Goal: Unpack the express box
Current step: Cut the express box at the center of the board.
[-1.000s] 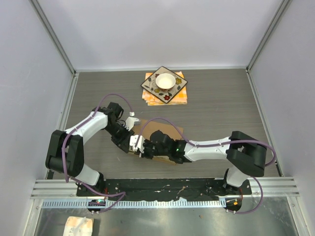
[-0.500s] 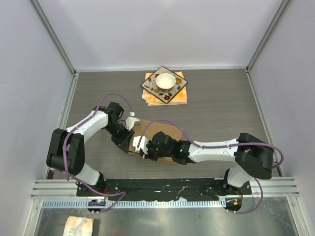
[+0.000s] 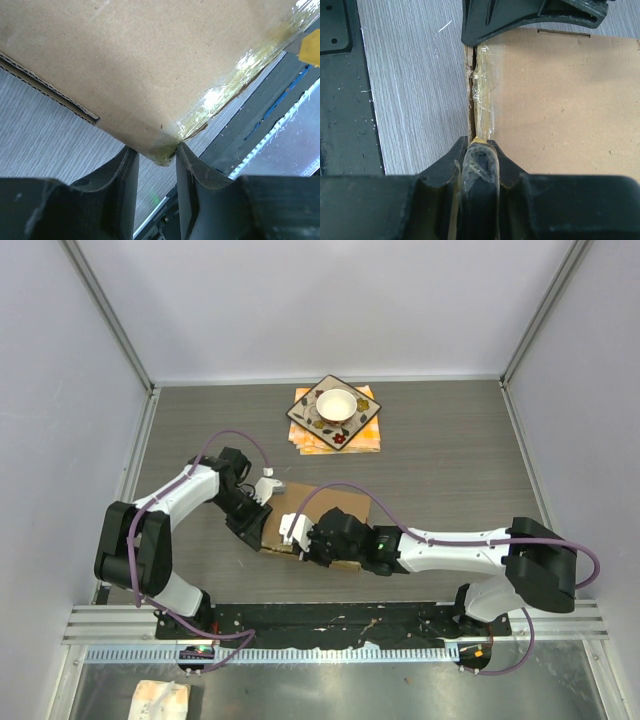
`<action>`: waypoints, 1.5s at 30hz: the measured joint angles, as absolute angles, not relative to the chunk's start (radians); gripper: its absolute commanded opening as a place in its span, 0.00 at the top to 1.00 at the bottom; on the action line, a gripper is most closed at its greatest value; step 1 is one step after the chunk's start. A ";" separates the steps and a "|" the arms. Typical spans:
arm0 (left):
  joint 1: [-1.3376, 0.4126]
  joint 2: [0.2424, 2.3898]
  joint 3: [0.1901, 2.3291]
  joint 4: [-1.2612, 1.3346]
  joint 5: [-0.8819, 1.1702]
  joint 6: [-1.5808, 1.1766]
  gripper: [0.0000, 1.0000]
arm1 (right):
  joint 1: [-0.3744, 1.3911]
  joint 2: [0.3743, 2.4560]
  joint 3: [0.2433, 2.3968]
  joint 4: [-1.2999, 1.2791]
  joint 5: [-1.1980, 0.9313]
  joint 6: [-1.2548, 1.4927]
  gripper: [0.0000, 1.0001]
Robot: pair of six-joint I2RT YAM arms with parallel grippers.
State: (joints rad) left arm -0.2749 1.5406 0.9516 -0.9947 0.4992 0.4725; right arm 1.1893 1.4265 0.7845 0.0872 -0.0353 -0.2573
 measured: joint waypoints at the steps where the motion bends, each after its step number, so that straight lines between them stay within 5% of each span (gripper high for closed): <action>1: -0.274 1.540 0.952 -0.995 0.500 0.475 1.00 | 1.189 1.426 0.785 0.085 -0.033 -0.256 0.99; 45: -0.200 1.529 0.962 -1.008 0.498 0.597 1.00 | 1.126 1.438 0.834 0.033 -0.029 -0.251 0.99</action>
